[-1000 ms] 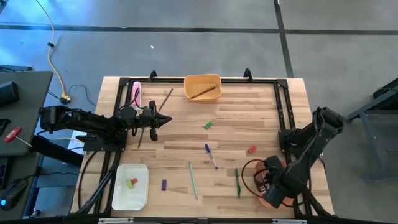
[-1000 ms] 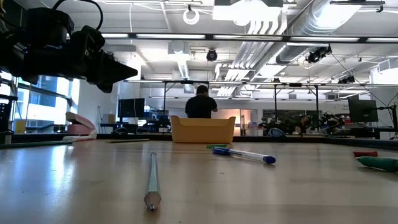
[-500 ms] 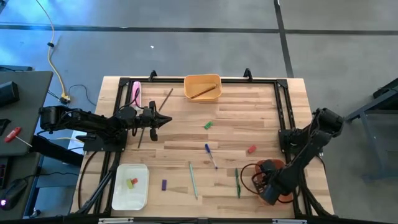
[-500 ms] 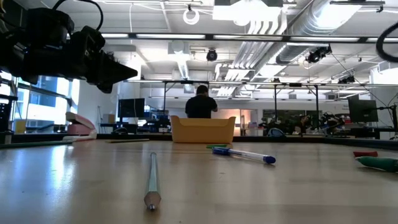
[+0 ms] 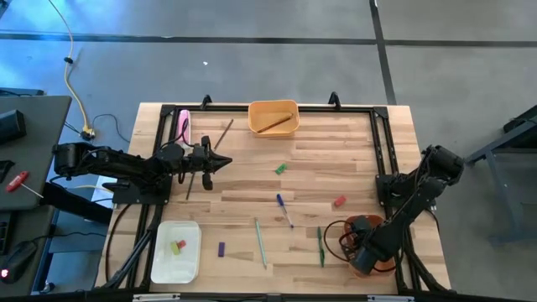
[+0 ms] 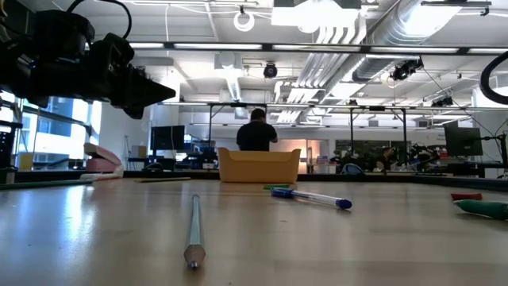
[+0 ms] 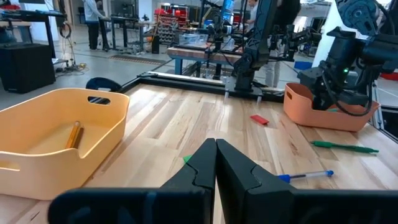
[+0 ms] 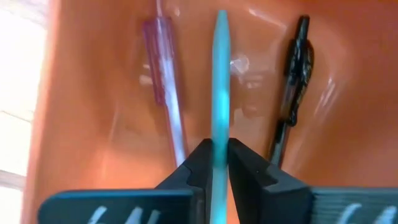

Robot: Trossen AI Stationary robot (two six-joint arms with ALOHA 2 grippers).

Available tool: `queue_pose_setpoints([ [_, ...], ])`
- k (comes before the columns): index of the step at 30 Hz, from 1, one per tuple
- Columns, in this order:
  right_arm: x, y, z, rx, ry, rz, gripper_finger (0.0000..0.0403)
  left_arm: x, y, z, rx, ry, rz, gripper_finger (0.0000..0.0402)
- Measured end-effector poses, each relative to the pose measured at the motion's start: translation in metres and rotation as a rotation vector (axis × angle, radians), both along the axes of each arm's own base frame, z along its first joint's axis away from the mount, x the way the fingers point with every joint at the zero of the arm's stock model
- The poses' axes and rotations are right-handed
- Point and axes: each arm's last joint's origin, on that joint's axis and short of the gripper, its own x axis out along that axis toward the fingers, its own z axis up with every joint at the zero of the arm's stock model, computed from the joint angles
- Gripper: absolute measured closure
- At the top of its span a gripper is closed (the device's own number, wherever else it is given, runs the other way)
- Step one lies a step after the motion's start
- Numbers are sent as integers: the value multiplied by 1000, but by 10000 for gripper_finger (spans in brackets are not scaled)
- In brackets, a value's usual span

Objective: Sort crayons/erasers/pens/pencils in bins
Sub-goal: Put the light blue pen into the orange bin, then put the dark blue pencil into the yellow bin

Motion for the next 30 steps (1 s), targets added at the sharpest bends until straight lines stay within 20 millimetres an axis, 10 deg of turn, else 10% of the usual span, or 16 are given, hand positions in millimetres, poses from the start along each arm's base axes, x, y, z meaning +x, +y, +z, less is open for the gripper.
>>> queue_pose_setpoints([
  [14,9,-2,9,93,35,32,295,0,0,-2,-6,15,-1,401],
  [30,22,-20,84,32,-165,129,399,0,0,-2,-6,15,-1,401],
])
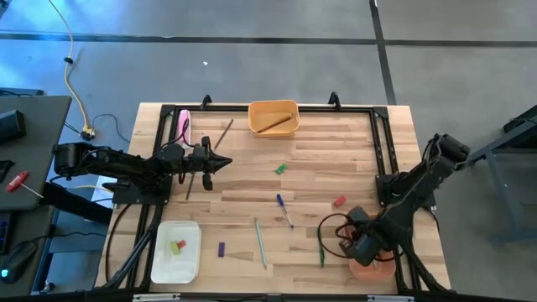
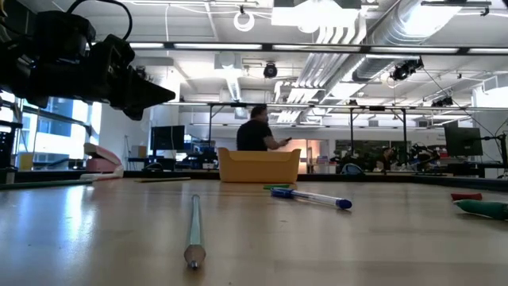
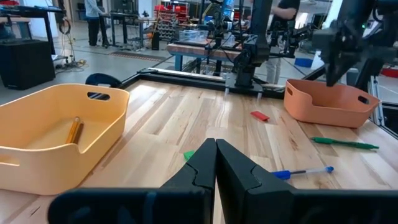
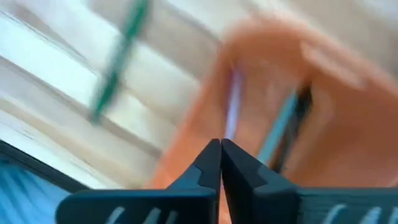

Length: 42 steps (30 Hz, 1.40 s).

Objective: Sort crayons/erasers/pens/pencils in bins
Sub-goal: Put the dark blue pencil into the yellow bin

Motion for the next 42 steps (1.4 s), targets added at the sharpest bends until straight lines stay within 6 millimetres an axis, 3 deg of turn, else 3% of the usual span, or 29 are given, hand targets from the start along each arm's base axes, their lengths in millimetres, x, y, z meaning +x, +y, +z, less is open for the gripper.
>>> queue_pose_setpoints([
  [6,13,-21,8,-250,-223,109,401,0,-1,-1,4,8,-20,401],
  [10,30,-38,10,-379,-261,230,402,0,-1,-1,4,8,-20,401],
  [21,105,-107,22,-444,-458,638,403,0,0,0,55,19,-19,401],
  [29,139,-162,31,-467,-676,857,403,0,0,2,31,-9,-17,401],
  [34,161,-187,23,-476,-802,953,403,0,0,1,-5,-9,-15,401],
  [42,192,-223,-23,-446,-838,1025,403,1,1,-1,-37,20,16,401],
])
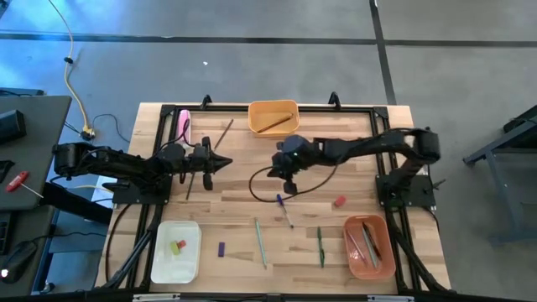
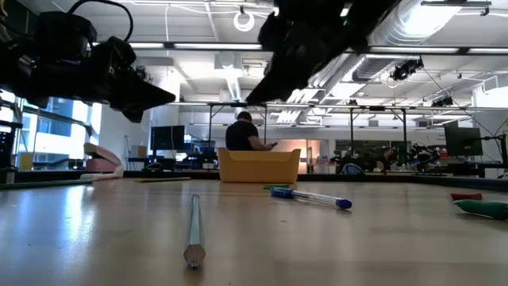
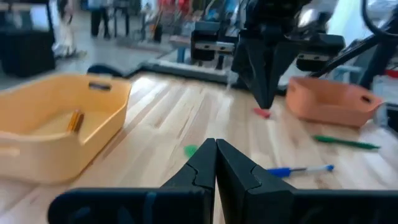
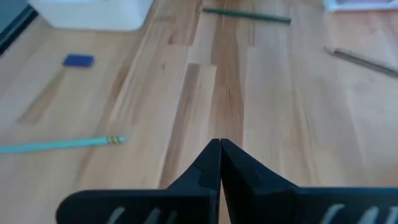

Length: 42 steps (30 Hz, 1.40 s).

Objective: Sort crayons/erasers/pens/pencils in bins
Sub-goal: Put the dark blue pencil into the yellow bin

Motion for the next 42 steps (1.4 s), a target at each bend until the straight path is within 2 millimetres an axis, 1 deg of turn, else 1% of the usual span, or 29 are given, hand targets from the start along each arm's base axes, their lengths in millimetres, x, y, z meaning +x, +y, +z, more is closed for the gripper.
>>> queue_pose_setpoints([
  [3,10,-11,-20,31,-6,21,403,5,3,0,-25,52,29,401],
  [6,19,-19,-34,54,-40,39,403,10,5,2,-22,106,37,401],
  [11,29,-23,-43,46,-131,54,403,19,10,9,-22,170,53,401],
  [14,24,-24,-54,43,-239,45,403,23,15,14,-14,207,75,401],
  [16,14,-25,-62,67,-311,15,403,25,18,17,-16,233,95,401],
  [19,-3,-24,-70,96,-413,-40,403,28,25,24,-32,261,128,401],
  [23,-26,-21,-78,112,-460,-86,403,29,35,30,-77,344,186,401],
  [28,-57,-21,-79,76,-443,-169,403,26,48,39,-187,482,270,401],
  [33,-93,-20,-71,57,-459,-191,403,16,55,47,-321,662,375,401],
  [35,-104,-18,-68,34,-469,-205,403,11,58,46,-376,712,410,397],
  [37,-116,-16,-66,6,-477,-224,403,5,61,41,-447,754,430,386],
  [39,-125,-14,-64,-9,-488,-234,403,2,65,33,-504,795,452,370],
  [42,-137,-12,-61,-9,-508,-234,403,1,74,22,-540,839,493,339],
])
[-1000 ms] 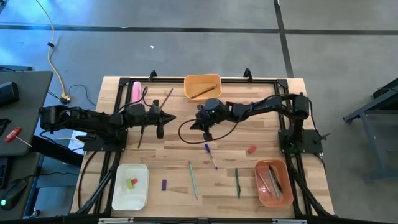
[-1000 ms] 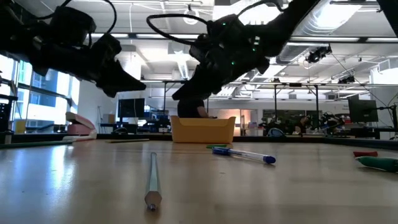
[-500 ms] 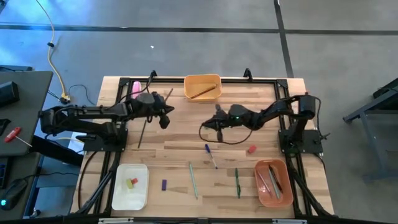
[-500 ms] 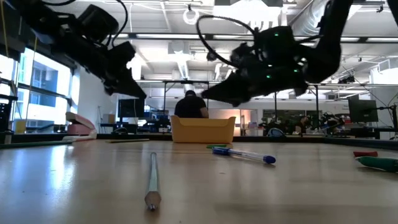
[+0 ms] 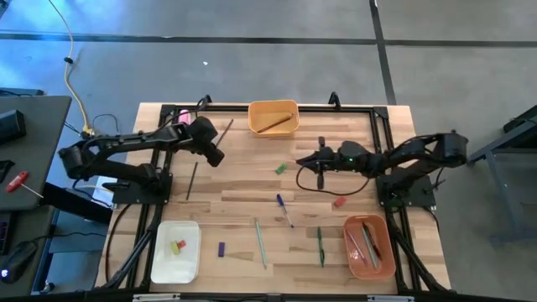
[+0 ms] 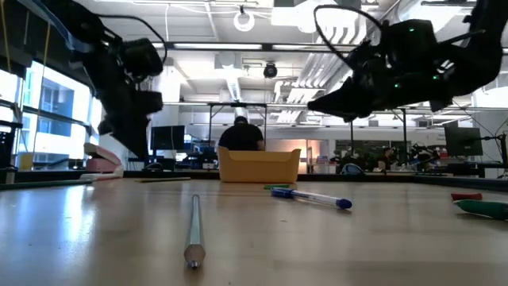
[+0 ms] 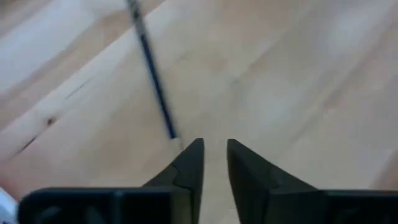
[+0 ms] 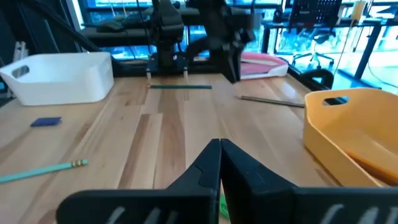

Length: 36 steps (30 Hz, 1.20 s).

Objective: Sort crayons/erasers/pens/pencils in bins
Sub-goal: Put the dark blue pencil into the yellow bin

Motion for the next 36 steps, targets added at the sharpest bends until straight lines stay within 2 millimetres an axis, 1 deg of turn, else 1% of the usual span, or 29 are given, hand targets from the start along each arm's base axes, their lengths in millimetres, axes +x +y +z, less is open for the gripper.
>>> queue_pose_setpoints([
  [4,-10,3,5,-9,-35,1,403,5,11,-14,-11,16,26,296],
  [7,-13,4,9,-14,-54,4,403,6,18,-25,-2,62,51,271],
  [10,-13,7,9,-17,-55,13,403,6,23,-33,1,105,56,259],
  [13,-12,8,9,-24,-55,22,403,7,27,-39,10,123,56,258],
  [18,-12,9,9,-28,-56,27,403,6,31,-43,3,125,46,282],
  [25,-12,9,9,-33,-56,26,403,7,29,-45,-5,132,-24,350],
  [28,-12,9,9,-33,-56,23,403,6,27,-47,-5,144,-53,373],
  [32,-12,9,10,-33,-56,23,403,6,26,-47,-4,149,-62,389],
  [36,-12,9,10,-26,-57,23,403,4,24,-46,3,167,-50,391],
])
